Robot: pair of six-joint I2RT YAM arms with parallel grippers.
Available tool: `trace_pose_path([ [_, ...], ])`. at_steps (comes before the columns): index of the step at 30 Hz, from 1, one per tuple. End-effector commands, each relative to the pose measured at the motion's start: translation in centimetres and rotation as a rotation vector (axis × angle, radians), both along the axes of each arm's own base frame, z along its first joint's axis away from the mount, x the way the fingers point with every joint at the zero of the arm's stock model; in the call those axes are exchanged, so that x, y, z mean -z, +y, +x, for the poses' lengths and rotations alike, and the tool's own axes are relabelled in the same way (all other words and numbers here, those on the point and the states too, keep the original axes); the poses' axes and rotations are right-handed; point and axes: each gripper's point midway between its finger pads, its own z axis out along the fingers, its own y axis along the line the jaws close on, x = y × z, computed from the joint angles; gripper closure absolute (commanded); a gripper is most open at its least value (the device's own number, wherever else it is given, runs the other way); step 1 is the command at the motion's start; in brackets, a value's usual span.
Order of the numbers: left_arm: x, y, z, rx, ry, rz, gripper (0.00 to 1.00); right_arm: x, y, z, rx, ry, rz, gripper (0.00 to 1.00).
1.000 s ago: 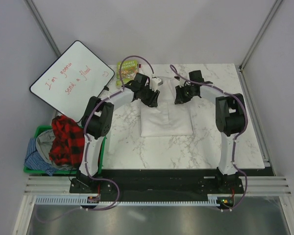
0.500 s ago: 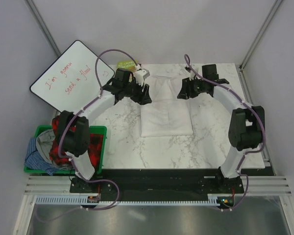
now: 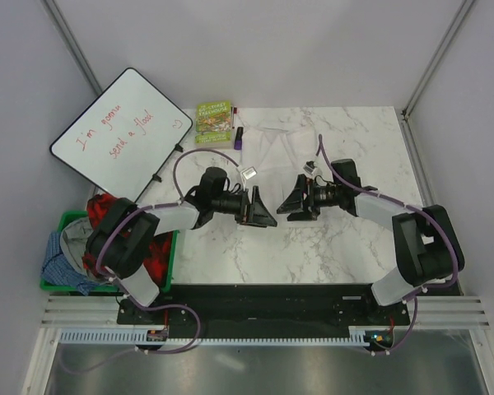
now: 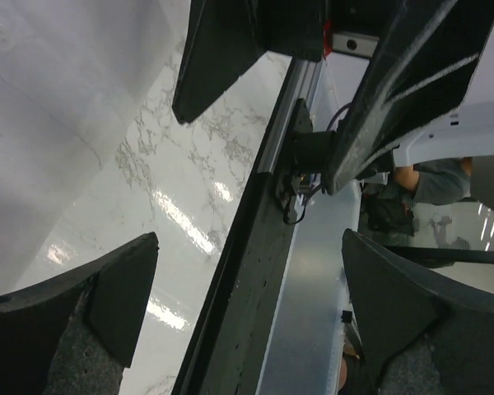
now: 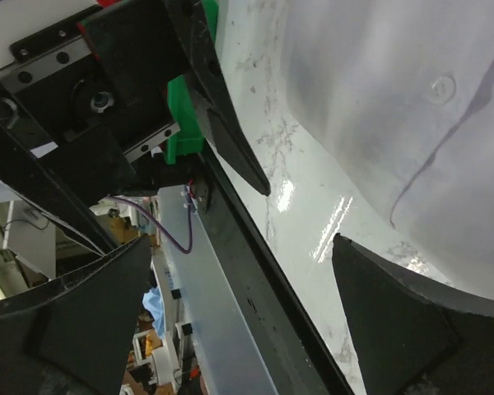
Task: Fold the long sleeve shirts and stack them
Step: Fold the shirt
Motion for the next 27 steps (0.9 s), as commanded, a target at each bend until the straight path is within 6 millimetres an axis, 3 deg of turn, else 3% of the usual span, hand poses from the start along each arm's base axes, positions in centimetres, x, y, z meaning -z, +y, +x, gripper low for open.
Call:
trace_pose_path([
  [1, -2.1, -1.7, 1.6, -0.020, 0.021, -0.138, 0.01, -1.5, 1.4, 1.1, 0.035, 0.005, 0.142, 0.02],
  [9, 1.5, -2.5, 4.4, -0.104, 0.037, -0.116, 0.01, 2.9, 0.8, 2.3, 0.080, 0.079, 0.143, 0.02],
  [13, 5.4, -1.3, 5.9, -0.198, 0.102, -0.029, 0.01, 6.7, -0.7, 1.9, 0.112, 0.139, 0.084, 0.02],
  [18, 8.9, 0.8, 5.6, -0.248, 0.134, 0.067, 0.01, 10.1, -2.5, 1.2, 0.168, 0.240, 0.031, 0.02],
  [21, 8.7, 1.6, 4.8, -0.246, 0.123, 0.078, 0.01, 10.6, -3.4, 0.9, 0.177, 0.257, 0.008, 0.02],
  [24, 7.2, 2.7, 4.0, -0.220, 0.072, 0.070, 0.01, 9.4, -4.0, 0.1, 0.136, 0.222, -0.006, 0.02],
  [25, 6.8, 3.4, 4.1, -0.222, 0.062, 0.064, 0.01, 8.2, -4.4, 0.3, 0.130, 0.176, -0.001, 0.02],
  [27, 6.9, 4.8, 3.6, -0.236, 0.071, 0.085, 0.01, 7.2, -4.9, -0.5, 0.104, 0.162, -0.006, 0.02],
])
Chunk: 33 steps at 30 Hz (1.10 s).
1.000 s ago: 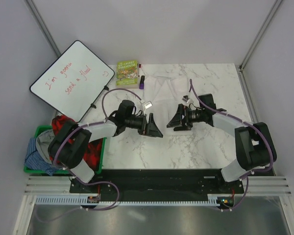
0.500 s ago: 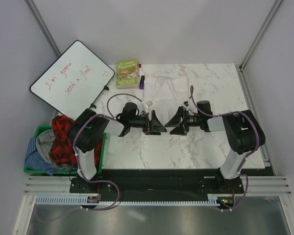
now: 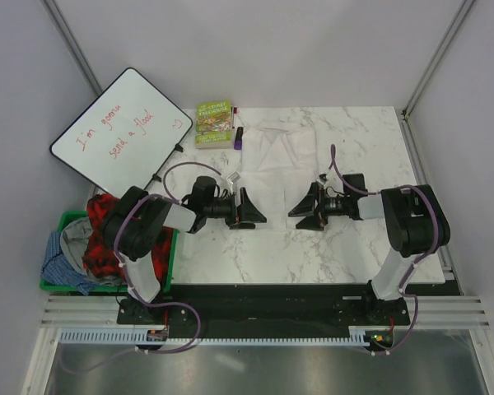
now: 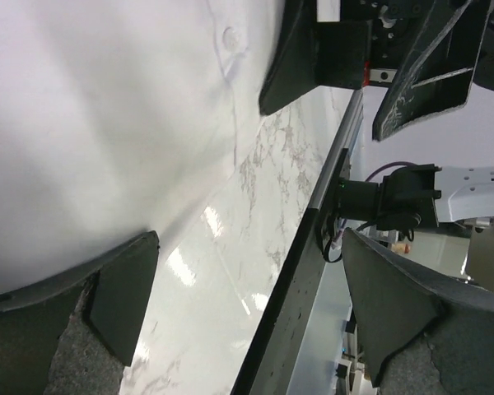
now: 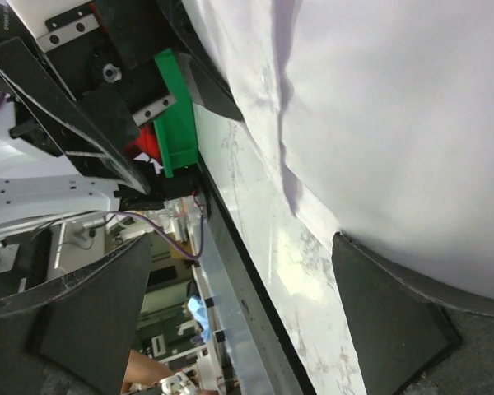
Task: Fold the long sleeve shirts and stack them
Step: Fold the shirt
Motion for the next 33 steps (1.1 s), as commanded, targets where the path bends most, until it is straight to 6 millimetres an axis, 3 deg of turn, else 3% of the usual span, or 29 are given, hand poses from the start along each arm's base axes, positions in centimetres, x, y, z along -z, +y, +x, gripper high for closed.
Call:
trace_pose_path([
  [1, -0.1, 3.7, -0.1, -0.041, -0.047, 0.059, 0.01, 0.2, -2.6, -1.5, 0.011, -0.046, -0.120, 0.02],
  [5, -1.7, 4.5, -0.8, -0.007, -0.090, 0.036, 0.01, -2.1, -3.4, -1.7, 0.002, -0.070, -0.080, 0.02],
  [7, -3.1, 4.2, -1.0, 0.014, -0.123, 0.011, 0.01, -3.9, -3.4, -1.2, -0.011, -0.121, -0.078, 0.02],
  [10, -5.4, 3.0, -1.3, 0.058, -0.186, -0.026, 0.01, -5.2, -3.2, 0.1, -0.008, -0.171, -0.073, 0.02],
  [15, -7.0, 1.2, 3.5, 0.018, -0.258, -0.047, 0.01, -5.2, -2.8, 4.6, 0.029, -0.203, -0.066, 0.02],
  [16, -7.4, 0.9, 5.7, -0.002, -0.280, -0.047, 0.01, -6.1, -2.9, 6.4, 0.039, -0.268, -0.063, 0.02],
  [18, -7.3, 0.7, 8.0, -0.027, -0.272, -0.044, 0.00, -5.7, -2.7, 8.2, 0.045, -0.261, -0.060, 0.02],
  [19, -7.2, 0.7, 10.3, -0.052, -0.278, -0.043, 0.00, -6.7, -2.8, 10.2, 0.050, -0.326, -0.060, 0.02],
  [20, -7.1, 0.7, 11.5, -0.076, -0.279, -0.036, 0.01, -5.9, -2.8, 11.1, 0.054, -0.320, -0.066, 0.02],
  [22, -7.3, 0.9, 13.9, -0.099, -0.288, -0.027, 0.01, -6.3, -2.9, 13.4, 0.061, -0.375, -0.081, 0.02],
  [23, -5.8, 1.0, 14.7, -0.116, -0.255, -0.008, 0.01, -5.2, -2.9, 14.1, 0.063, -0.359, -0.089, 0.02],
  [25, -5.3, 1.4, 16.0, -0.136, -0.233, -0.007, 0.01, -4.7, -3.1, 15.8, 0.080, -0.369, -0.097, 0.02],
  [29, -2.7, 1.7, 17.3, -0.159, -0.189, 0.022, 0.03, -1.3, -4.0, 17.4, 0.129, -0.324, -0.141, 0.02],
  [31, -1.9, 1.9, 17.9, -0.159, -0.186, 0.054, 0.04, 0.4, -4.2, 17.2, 0.135, -0.286, -0.154, 0.02],
  [33, -1.0, 2.1, 18.1, -0.165, -0.179, 0.073, 0.04, 1.7, -5.9, 17.4, 0.181, -0.245, -0.175, 0.02],
])
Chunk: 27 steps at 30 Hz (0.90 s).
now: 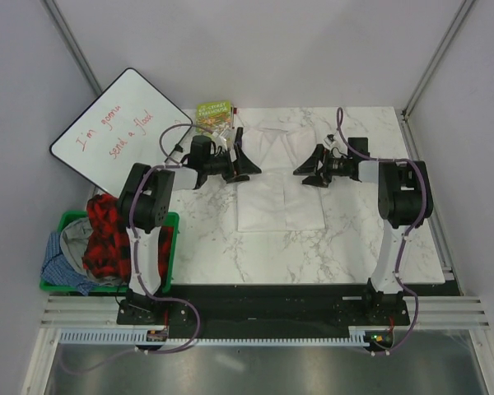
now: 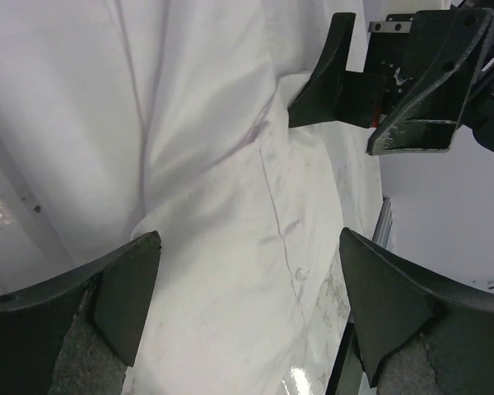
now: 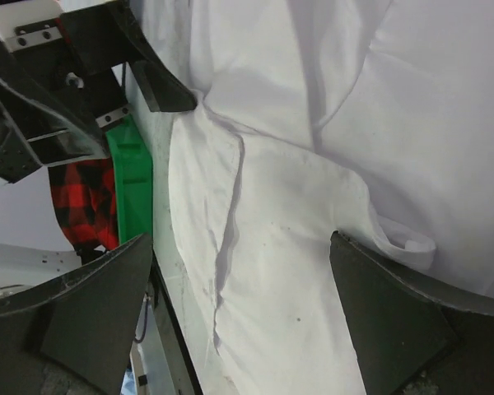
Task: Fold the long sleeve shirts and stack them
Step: Fold the shirt
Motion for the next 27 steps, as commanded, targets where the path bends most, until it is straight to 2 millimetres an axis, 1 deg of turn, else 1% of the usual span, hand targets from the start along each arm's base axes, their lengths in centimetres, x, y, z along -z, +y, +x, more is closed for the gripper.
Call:
trace_pose_path([
  [1, 1.3, 0.5, 1.4, -0.026, -0.002, 0.060, 0.04, 2.6, -2.7, 1.3, 0.090, 0.027, -0.042, 0.02],
  [3, 2.1, 0.8, 1.5, -0.042, 0.020, 0.070, 0.05, 3.5, -3.3, 0.9, 0.099, 0.046, -0.063, 0.02],
  [5, 2.3, 1.2, 1.5, -0.042, 0.026, 0.069, 0.05, 4.1, -3.5, 0.6, 0.096, 0.058, -0.088, 0.02],
  [6, 2.0, 1.2, 1.4, -0.024, 0.005, 0.067, 0.05, 4.3, -3.6, 0.5, 0.088, 0.049, -0.102, 0.02],
  [7, 0.9, 0.8, 0.6, 0.018, -0.014, 0.046, 0.05, 4.4, -3.5, 0.0, 0.080, 0.070, -0.105, 0.02],
  [8, 0.3, 0.7, 0.4, 0.029, -0.034, 0.039, 0.04, 4.2, -3.3, -0.3, 0.064, 0.062, -0.111, 0.02],
  [9, 0.2, 0.8, -0.5, 0.049, -0.045, 0.035, 0.05, 4.3, -3.2, -1.1, 0.037, 0.062, -0.112, 0.02],
  [10, -2.3, 0.6, -1.1, 0.074, -0.099, 0.007, 0.07, 3.3, -2.9, -1.4, 0.018, 0.035, -0.112, 0.02],
  [11, -3.3, 0.8, -1.5, 0.077, -0.131, 0.004, 0.08, 2.5, -2.8, -1.8, 0.002, 0.019, -0.099, 0.02],
  [12, -3.8, 1.2, -2.5, 0.091, -0.173, 0.018, 0.08, 1.6, -2.5, -2.4, -0.013, 0.015, -0.083, 0.02],
  [13, -7.0, 1.5, -3.1, 0.102, -0.266, 0.014, 0.08, -1.1, -2.2, -2.6, -0.043, -0.052, -0.055, 0.02],
  [14, -8.4, 1.9, -3.7, 0.109, -0.322, 0.035, 0.09, -2.6, -2.1, -2.8, -0.056, -0.087, -0.046, 0.02],
  [15, -7.9, 2.6, -4.8, 0.138, -0.365, 0.104, 0.09, -4.1, -2.1, -3.0, -0.067, -0.117, -0.047, 0.04],
  [16, -8.1, 3.1, -5.2, 0.128, -0.417, 0.169, 0.09, -6.6, -2.2, -2.9, -0.074, -0.202, -0.074, 0.04],
  [17, -11.0, 3.7, -6.2, 0.126, -0.534, 0.212, 0.06, -7.6, -2.3, -2.8, -0.075, -0.242, -0.094, 0.07],
  [18, -8.9, 4.7, -7.9, 0.188, -0.568, 0.332, 0.04, -8.6, -2.4, -2.8, -0.080, -0.259, -0.116, 0.09],
  [19, -8.0, 5.0, -8.4, 0.195, -0.617, 0.464, 0.01, -9.5, -1.9, -3.1, -0.100, -0.293, -0.145, 0.10],
  [20, -8.2, 5.5, -9.5, 0.228, -0.658, 0.530, 0.01, -9.0, -2.4, -2.5, -0.110, -0.350, -0.233, 0.14],
  [21, -6.5, 6.3, -10.9, 0.300, -0.729, 0.628, 0.00, -9.2, -1.5, -2.9, -0.141, -0.353, -0.265, 0.16],
  [22, -5.6, 6.3, -12.0, 0.339, -0.793, 0.725, 0.01, -8.7, -0.3, -3.1, -0.185, -0.377, -0.306, 0.18],
  [23, -5.0, 6.2, -13.2, 0.395, -0.868, 0.776, 0.01, -8.1, -0.1, -2.9, -0.190, -0.384, -0.349, 0.24],
  [24, -4.0, 7.0, -15.2, 0.475, -0.994, 0.846, 0.01, -8.0, 0.4, -2.6, -0.200, -0.394, -0.363, 0.28],
  [25, -4.1, 5.7, -16.4, 0.509, -1.092, 0.868, 0.01, -7.1, 1.6, -2.7, -0.226, -0.382, -0.371, 0.32],
  [26, -3.8, 5.5, -17.5, 0.571, -1.161, 0.880, 0.00, -6.7, 2.3, -2.5, -0.238, -0.382, -0.377, 0.40],
  [27, -2.7, 4.3, -20.2, 0.656, -1.212, 0.872, 0.00, -6.7, 3.0, -2.0, -0.245, -0.393, -0.387, 0.43],
])
